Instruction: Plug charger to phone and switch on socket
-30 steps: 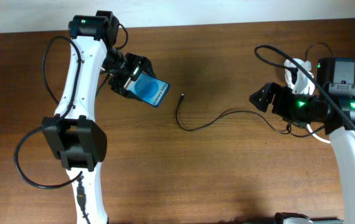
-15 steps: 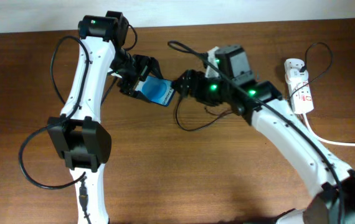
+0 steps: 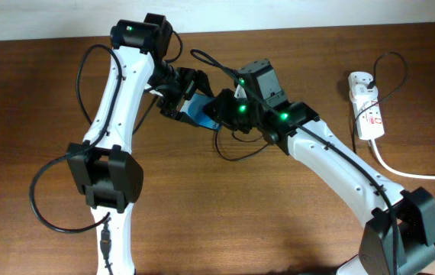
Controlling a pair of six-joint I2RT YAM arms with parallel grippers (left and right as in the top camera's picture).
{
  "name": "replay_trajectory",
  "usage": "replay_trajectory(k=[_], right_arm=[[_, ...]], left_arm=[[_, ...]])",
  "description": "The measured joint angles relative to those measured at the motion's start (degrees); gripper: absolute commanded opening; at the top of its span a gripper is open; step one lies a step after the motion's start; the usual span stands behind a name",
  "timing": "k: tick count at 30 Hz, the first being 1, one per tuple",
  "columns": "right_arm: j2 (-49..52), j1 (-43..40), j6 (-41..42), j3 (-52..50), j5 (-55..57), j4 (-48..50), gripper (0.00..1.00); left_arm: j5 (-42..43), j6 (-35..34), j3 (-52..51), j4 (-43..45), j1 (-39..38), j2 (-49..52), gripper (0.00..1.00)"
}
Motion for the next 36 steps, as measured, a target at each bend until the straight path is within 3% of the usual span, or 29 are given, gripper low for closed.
replay_trajectory(k=[3, 7, 8, 12, 14, 15, 16, 22, 28, 32, 33, 34, 36], right_arm=[[0.1, 0.0, 0.1, 0.0, 0.4, -0.2, 0.04], [0.1, -0.2, 2.2, 0.0, 0.6, -0.3, 0.04], [0.1, -0.2, 2.2, 0.0, 0.6, -0.3, 0.04], [0.2, -0.2, 2.0, -0.1, 0.3, 1.6, 0.04], [0.5, -0.5, 1.9, -0.1, -0.5, 2.0, 0.04], [0.5, -0.7, 1.8, -0.1, -0.9, 2.0, 0.04], [0.5, -1.1, 1.7, -0.1, -1.4, 2.1, 0.04], [0.6, -1.9, 1.6, -0.1, -4.4, 2.9, 0.04], [0.6, -1.9, -0.7, -0.1, -6.1, 0.7, 0.04], [0.5, -4.9, -8.5, -0.1, -7.2, -6.3, 0.04], [0.3, -6.2, -11.0, -0.1, -7.8, -8.7, 0.04], [-0.6, -8.1, -14.5, -0.1, -9.3, -11.3, 0.04], [-3.6, -11.9, -21.0, -0.1, -12.5, -15.3, 0.04]], left_arm=[[0.0, -0.1, 0.0, 0.0, 0.1, 0.0, 0.00], [0.3, 0.0, 0.0, 0.4, 0.2, 0.0, 0.00], [0.3, 0.0, 0.0, 0.4, 0.2, 0.0, 0.05], [0.3, 0.0, 0.4, 0.5, 0.5, 0.0, 0.42], [0.2, -0.1, 0.6, 0.5, 0.6, 0.0, 0.86], [0.3, -0.3, 0.6, 0.5, 0.6, 0.0, 0.97], [0.4, -0.4, 0.7, 0.4, 0.6, 0.0, 0.99], [0.7, -0.6, 0.7, -0.2, 0.5, 0.0, 0.99], [0.9, 5.5, 0.7, 0.0, 2.8, 0.0, 0.99], [3.1, 22.5, 0.7, 1.3, 4.0, 0.0, 0.98], [3.3, 27.2, 0.7, 1.3, 4.0, 0.0, 0.96], [3.5, 31.2, 0.7, 1.3, 4.0, 0.0, 0.89], [3.5, 44.2, 0.7, 2.9, 4.0, 0.0, 0.85]])
